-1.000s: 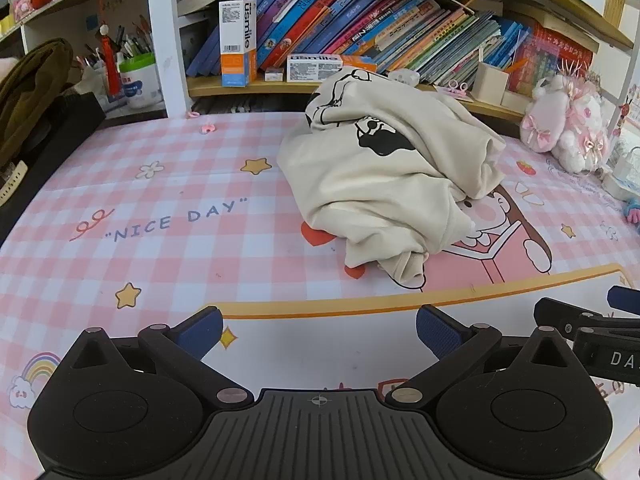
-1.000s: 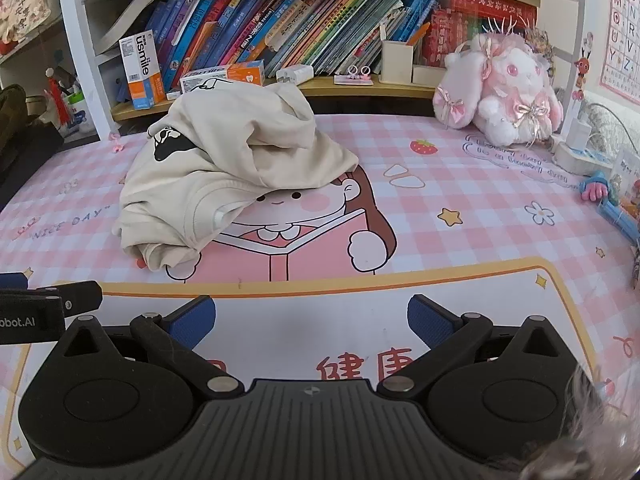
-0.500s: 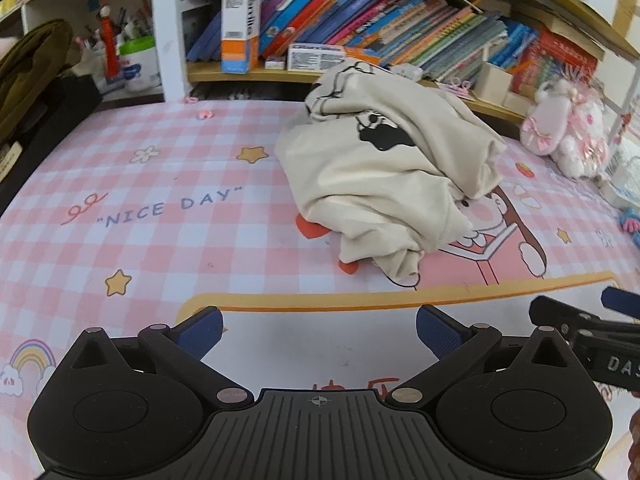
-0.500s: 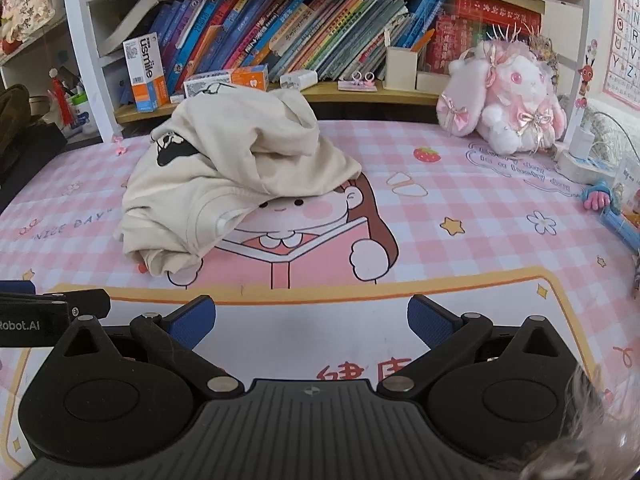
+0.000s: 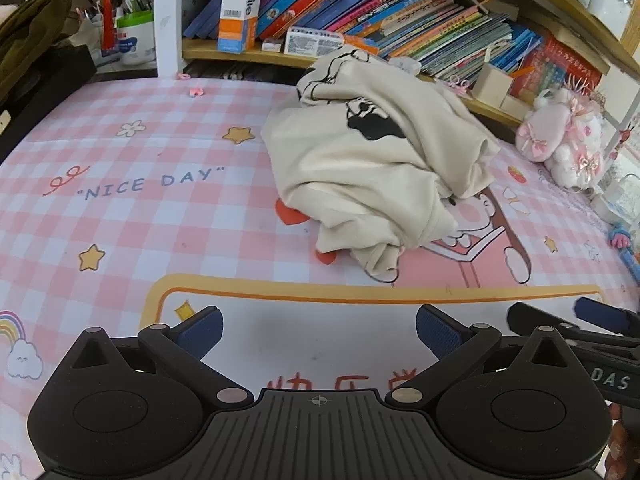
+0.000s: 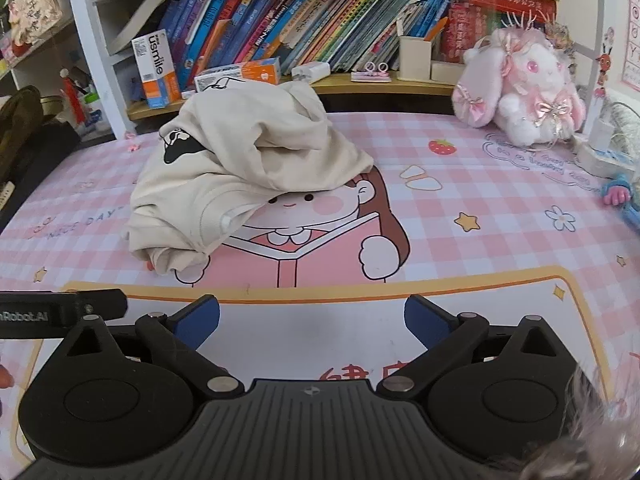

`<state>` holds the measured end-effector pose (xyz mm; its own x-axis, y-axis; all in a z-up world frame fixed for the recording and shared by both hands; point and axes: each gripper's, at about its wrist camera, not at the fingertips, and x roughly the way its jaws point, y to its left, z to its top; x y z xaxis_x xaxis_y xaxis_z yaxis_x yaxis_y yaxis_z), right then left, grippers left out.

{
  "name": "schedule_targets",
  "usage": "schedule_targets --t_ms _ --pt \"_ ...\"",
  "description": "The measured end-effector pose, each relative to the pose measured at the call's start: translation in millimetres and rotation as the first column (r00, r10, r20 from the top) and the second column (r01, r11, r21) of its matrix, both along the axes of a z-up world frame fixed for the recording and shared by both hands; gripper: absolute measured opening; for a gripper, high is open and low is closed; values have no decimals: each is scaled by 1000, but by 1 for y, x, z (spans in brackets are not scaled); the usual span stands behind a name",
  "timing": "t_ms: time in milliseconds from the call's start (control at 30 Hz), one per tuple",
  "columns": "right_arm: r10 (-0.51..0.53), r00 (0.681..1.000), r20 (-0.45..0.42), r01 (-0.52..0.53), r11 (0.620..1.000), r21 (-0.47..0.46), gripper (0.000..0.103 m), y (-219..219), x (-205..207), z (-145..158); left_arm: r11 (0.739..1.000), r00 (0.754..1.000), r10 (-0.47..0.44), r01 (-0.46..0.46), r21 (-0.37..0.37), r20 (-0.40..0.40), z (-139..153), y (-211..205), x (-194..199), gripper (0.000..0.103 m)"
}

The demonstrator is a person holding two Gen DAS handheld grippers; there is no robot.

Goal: Fold clothes
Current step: 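Move both grippers toward the crumpled cream T-shirt on the mat, then close the left gripper on the shirt while the right gripper grasps another edge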

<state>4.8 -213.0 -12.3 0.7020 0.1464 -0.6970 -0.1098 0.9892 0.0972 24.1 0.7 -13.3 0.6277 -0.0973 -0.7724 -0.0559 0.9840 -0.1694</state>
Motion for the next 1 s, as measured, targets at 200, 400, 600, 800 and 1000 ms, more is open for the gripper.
schedule_targets --t_ms 200,400,600,800,1000 --pt "42 998 41 -40 998 -43 94 -1 3 -1 997 986 46 -54 47 158 5 -4 -10 103" --pt "78 990 119 -75 997 -37 94 -8 7 1 999 995 51 -52 9 83 1 -9 -1 103" --pt "148 987 58 -148 989 -5 87 -12 25 -7 994 998 22 -28 108 52 -6 -26 12 102" --pt "182 983 -7 -182 983 20 50 -23 46 -16 989 998 -56 52 141 21 -18 -50 33 76" --pt "207 978 -30 -205 978 45 47 -40 46 -19 919 979 -187 146 365 78 -26 -92 47 76"
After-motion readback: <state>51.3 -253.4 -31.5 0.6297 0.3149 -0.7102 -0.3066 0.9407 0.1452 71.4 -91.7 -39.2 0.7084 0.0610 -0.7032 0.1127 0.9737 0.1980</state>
